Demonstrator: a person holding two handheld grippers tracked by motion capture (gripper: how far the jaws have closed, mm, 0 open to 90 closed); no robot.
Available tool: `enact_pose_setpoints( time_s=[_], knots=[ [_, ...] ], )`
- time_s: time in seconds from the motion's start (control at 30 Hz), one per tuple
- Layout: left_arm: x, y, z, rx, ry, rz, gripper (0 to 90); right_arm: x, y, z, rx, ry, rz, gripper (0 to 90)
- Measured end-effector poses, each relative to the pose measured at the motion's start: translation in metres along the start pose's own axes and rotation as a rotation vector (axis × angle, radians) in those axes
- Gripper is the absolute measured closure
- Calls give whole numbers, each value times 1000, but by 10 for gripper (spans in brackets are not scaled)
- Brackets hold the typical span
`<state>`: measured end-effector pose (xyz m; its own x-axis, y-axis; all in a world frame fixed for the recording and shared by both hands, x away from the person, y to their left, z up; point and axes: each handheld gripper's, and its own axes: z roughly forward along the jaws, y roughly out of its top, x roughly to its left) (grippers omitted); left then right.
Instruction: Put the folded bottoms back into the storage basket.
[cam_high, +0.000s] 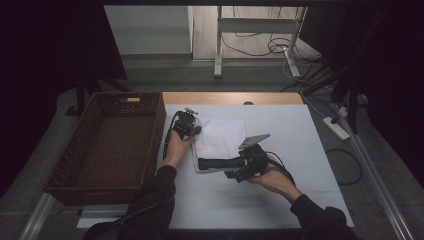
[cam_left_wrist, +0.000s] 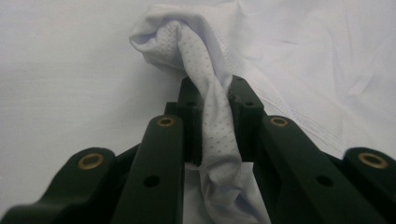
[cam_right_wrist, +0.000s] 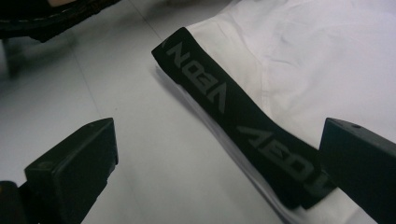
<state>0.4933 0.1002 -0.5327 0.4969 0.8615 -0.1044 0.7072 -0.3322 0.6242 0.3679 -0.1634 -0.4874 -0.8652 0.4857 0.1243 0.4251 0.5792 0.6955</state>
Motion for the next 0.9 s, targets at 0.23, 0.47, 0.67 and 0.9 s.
enact_pose_setpoints(
  time_s=[0.23,0.47,0.67,0.9],
  knots=[
    [0,-1,0,-4,-1,-3,771,-1,10,17,26,24,-58,0],
    [0,-1,0,-9,-1,-7,771,-1,14,41,105,36,-101,0],
    [1,-2,0,-11,-3,-10,772,-3,19,56,124,54,-118,34],
    [0,-2,0,-14,-2,-12,772,3,19,71,161,40,-190,66]
  ],
)
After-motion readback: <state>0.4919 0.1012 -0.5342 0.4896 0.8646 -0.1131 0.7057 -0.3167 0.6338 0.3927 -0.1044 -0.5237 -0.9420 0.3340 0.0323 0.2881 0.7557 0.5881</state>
